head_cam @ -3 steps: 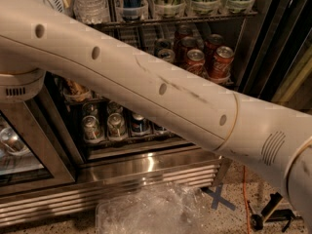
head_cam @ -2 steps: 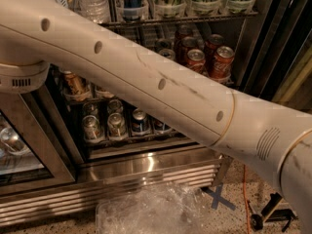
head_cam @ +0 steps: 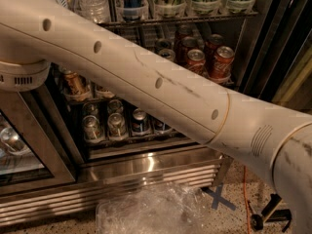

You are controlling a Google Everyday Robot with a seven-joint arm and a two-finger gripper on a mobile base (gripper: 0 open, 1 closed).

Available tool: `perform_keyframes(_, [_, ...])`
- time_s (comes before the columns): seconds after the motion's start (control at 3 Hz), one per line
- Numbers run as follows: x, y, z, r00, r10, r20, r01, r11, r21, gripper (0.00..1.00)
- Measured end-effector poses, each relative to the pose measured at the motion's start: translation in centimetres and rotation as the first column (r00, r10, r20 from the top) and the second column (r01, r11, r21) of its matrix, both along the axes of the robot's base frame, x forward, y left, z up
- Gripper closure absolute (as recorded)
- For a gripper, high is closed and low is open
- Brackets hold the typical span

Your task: Pick water bottle from top shelf of fridge

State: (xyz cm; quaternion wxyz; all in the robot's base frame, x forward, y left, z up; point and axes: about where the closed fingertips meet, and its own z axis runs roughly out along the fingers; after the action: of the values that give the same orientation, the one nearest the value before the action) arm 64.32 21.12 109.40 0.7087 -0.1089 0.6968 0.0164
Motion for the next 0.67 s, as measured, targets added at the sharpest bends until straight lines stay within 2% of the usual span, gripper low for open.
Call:
perform_keyframes(0.33, [-0.78,0.12,-0.9,0.9997,0.003,-0.026,-0.003,1.0,0.002,0.64])
perform_keyframes(0.67, [-0.79,0.12,-0.92,0.9996,0.003,-0.027,-0.003,1.0,0.002,0.87])
